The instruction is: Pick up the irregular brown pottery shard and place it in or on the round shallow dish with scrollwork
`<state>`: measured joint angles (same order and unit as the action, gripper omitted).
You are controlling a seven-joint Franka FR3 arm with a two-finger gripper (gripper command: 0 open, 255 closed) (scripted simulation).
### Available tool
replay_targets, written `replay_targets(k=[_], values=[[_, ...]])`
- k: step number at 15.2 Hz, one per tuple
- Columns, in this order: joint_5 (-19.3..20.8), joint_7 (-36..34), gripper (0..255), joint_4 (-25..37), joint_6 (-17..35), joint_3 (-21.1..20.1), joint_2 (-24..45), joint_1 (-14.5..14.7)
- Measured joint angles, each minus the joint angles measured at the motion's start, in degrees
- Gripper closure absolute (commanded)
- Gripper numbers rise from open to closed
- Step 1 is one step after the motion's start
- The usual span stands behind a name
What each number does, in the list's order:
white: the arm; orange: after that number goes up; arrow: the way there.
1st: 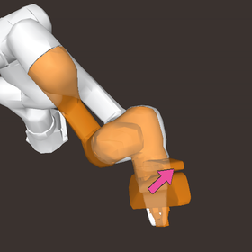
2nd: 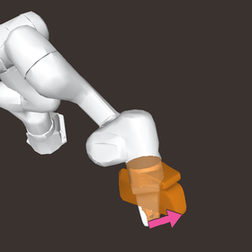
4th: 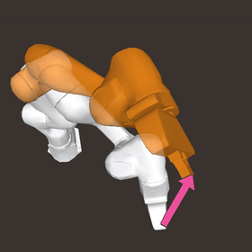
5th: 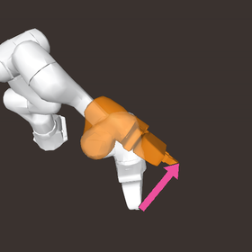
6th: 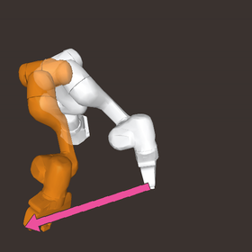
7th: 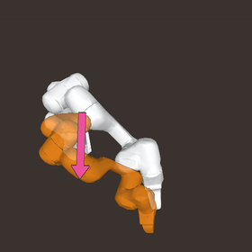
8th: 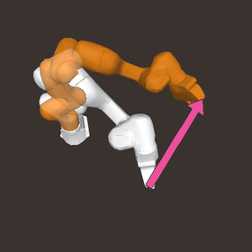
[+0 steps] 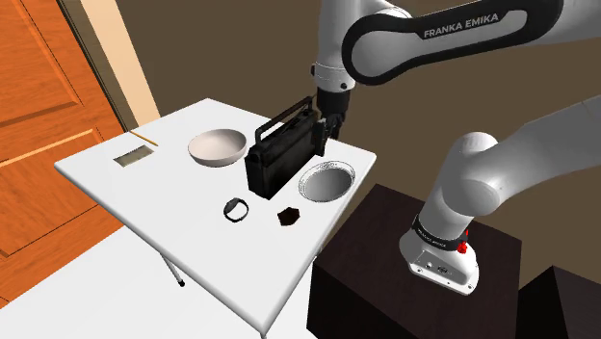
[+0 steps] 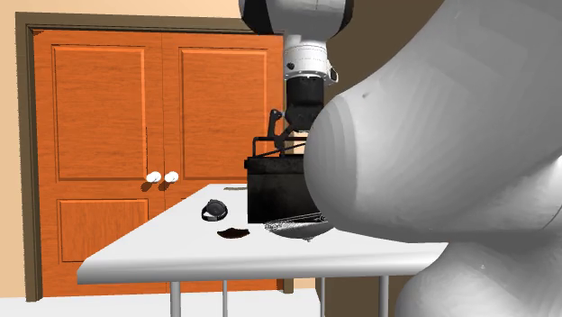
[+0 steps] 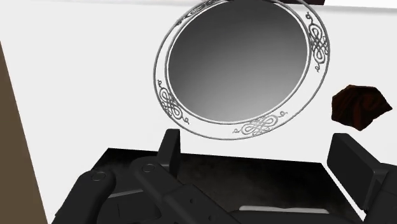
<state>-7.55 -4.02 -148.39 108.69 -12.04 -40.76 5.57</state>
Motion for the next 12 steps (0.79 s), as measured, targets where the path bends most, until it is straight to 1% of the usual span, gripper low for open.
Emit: replay_targets(k=[7, 10, 12], values=[[-3.58, -7.42, 0, -1.84, 10.37, -8.83, 7.05, 3.49], [-4.27, -10.69, 0, -2.4, 15.4, -12.71, 10.93, 4.44], [-4.05, -13.68, 0, -1.34, 18.66, -15.87, 14.83, 4.66]])
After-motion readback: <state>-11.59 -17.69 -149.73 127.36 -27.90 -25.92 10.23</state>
